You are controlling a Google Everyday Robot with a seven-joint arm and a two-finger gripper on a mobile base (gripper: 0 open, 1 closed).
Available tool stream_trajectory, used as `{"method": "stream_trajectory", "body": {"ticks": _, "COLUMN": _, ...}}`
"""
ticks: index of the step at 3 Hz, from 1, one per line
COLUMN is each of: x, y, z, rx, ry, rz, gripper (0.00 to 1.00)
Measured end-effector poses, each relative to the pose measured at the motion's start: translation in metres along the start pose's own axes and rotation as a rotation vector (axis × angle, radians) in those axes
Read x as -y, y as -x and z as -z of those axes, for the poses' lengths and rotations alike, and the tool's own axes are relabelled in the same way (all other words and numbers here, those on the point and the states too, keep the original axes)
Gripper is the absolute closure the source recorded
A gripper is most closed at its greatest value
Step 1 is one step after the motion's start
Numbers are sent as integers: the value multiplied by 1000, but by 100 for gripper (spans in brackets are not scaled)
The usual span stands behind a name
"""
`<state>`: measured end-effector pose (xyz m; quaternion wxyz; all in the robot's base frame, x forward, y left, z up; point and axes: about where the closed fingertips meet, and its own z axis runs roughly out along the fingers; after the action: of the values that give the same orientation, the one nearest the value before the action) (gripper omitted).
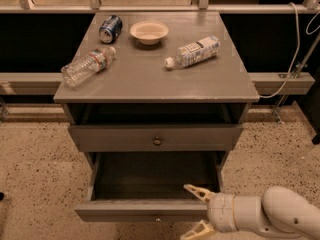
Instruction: Close middle drawer
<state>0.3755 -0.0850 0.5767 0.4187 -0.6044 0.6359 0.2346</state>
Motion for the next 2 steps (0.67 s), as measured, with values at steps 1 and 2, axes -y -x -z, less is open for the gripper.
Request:
{"method": "stream_trajectory", "body": {"ticks": 1, "x": -20, "y": -35, "z": -31, "rx": 18, "ry": 41, "rz": 14, "gripper": 43}}
{"method": "stream_trajectory", "body": {"ticks": 2, "x": -36, "y": -60, "z": -56, "rx": -2, "ry": 80, "rz": -1, "gripper": 66}}
